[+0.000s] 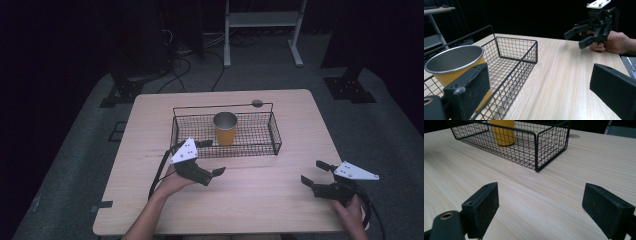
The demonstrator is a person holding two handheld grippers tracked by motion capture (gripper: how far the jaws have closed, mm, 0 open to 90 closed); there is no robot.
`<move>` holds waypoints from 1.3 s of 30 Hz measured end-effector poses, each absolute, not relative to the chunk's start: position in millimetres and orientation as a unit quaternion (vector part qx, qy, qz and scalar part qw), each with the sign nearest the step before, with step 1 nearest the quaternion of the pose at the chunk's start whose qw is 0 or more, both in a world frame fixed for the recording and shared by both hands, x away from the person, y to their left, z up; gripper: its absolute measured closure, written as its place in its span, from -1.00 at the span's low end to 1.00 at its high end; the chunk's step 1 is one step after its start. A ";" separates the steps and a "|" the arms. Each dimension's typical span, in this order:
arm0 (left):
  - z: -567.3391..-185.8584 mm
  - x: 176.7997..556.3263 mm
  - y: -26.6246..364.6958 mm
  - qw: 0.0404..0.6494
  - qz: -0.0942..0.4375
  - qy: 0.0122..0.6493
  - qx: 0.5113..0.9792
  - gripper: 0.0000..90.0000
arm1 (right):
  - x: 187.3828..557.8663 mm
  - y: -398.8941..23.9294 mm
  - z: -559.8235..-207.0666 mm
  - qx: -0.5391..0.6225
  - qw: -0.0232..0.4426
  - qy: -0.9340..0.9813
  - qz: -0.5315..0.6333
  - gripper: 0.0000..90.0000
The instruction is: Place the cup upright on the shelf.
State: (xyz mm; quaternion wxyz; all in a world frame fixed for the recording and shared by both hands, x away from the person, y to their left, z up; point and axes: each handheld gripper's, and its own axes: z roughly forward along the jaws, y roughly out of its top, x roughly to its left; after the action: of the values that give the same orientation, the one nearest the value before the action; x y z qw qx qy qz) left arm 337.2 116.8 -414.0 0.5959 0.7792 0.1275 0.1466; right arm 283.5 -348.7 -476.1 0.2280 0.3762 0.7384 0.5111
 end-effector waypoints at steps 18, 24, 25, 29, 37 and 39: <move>-429.3 320.2 127.0 0.596 0.143 0.139 0.778 -0.95 | 283.7 -348.8 -476.1 0.377 0.228 0.738 0.511 -0.71; -432.3 314.8 128.0 0.594 0.145 0.139 0.779 -0.95 | 283.8 -348.9 -476.1 0.377 0.228 0.738 0.511 -0.71; -432.8 314.2 128.3 0.595 0.144 0.140 0.779 -0.95 | 283.8 -348.9 -476.1 0.377 0.228 0.738 0.511 -0.71; -435.7 311.7 130.8 0.599 0.143 0.145 0.775 -0.95 | 283.7 -348.8 -476.1 0.377 0.228 0.738 0.511 -0.71; -442.0 304.3 136.5 0.602 0.144 0.156 0.770 -0.95 | 283.8 -348.8 -476.2 0.377 0.228 0.738 0.511 -0.71; -443.5 302.4 138.0 0.602 0.143 0.159 0.769 -0.95 | 283.8 -348.8 -476.2 0.377 0.228 0.738 0.511 -0.71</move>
State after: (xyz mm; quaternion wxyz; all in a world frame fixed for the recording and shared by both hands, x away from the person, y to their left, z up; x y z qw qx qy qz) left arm 302.4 138.0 -443.5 0.6019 0.7694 0.1590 0.1430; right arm 283.8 -348.8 -476.2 0.2278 0.3766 0.7384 0.5109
